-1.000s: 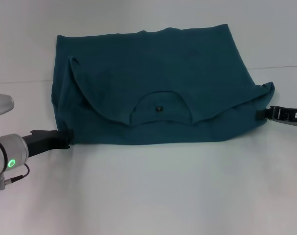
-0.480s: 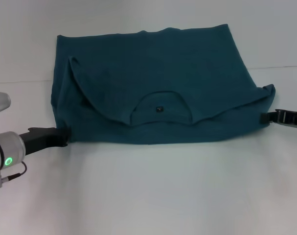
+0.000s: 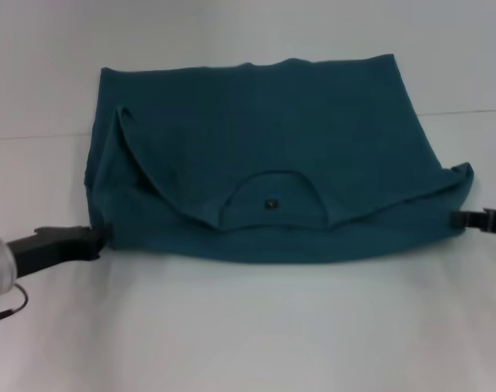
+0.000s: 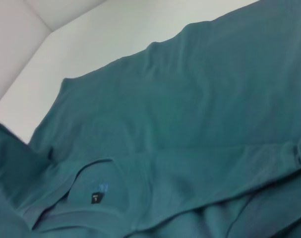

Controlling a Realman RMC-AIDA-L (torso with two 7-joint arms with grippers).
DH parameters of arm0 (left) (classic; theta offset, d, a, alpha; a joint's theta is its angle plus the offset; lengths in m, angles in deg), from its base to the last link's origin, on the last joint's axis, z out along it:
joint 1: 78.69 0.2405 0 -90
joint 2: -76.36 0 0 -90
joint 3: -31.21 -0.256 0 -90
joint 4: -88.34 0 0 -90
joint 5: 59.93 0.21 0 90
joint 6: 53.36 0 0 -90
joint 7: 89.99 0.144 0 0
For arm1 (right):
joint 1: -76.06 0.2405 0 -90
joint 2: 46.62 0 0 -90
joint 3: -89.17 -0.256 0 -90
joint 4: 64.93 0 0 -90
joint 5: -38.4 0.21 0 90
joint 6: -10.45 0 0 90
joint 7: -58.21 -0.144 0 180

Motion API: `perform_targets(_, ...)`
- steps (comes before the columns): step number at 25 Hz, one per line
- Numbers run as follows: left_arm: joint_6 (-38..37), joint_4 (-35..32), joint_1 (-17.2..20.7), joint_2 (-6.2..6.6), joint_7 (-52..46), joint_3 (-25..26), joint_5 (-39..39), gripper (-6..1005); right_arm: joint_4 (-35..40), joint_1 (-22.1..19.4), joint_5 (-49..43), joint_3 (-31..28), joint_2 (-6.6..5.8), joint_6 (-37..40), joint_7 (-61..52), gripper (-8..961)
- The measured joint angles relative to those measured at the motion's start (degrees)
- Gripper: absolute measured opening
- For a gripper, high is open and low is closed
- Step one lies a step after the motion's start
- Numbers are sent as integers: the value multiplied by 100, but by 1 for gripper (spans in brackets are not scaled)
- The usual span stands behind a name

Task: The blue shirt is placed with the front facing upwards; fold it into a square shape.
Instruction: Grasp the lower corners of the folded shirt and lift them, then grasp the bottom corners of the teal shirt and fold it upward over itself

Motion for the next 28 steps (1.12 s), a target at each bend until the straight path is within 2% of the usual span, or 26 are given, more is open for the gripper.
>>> perform_targets(5, -1326, -327, 270, 5, -80, 627, 32, 1, 270, -379, -20, -1, 38, 623, 326, 21)
perform_targets(9, -2218, -569, 500, 4, -108, 1096, 57, 1, 330, -686, -23, -2, -3, 1059, 671, 21)
perform_targets(12, -2509, -711, 683, -4, -238, 1221, 146, 0, 425, -907, -23, -7, -16, 1302, 904, 20)
perform_targets(17, -2954, -748, 782, -8, -351, 1565, 434, 0, 773, -1230, -23, -39, 48, 1749, 1302, 20)
perform_targets(20, -3363, -776, 795, 3, -364, 1806, 471, 0, 867, -1288, -23, -190, 54, 2053, 1503, 20)
perform_targets(28, -4248, -1053, 974, 5, -390, 2039, 487, 0, 934, -1341, -268, -460, 50, 2644, 1889, 20)
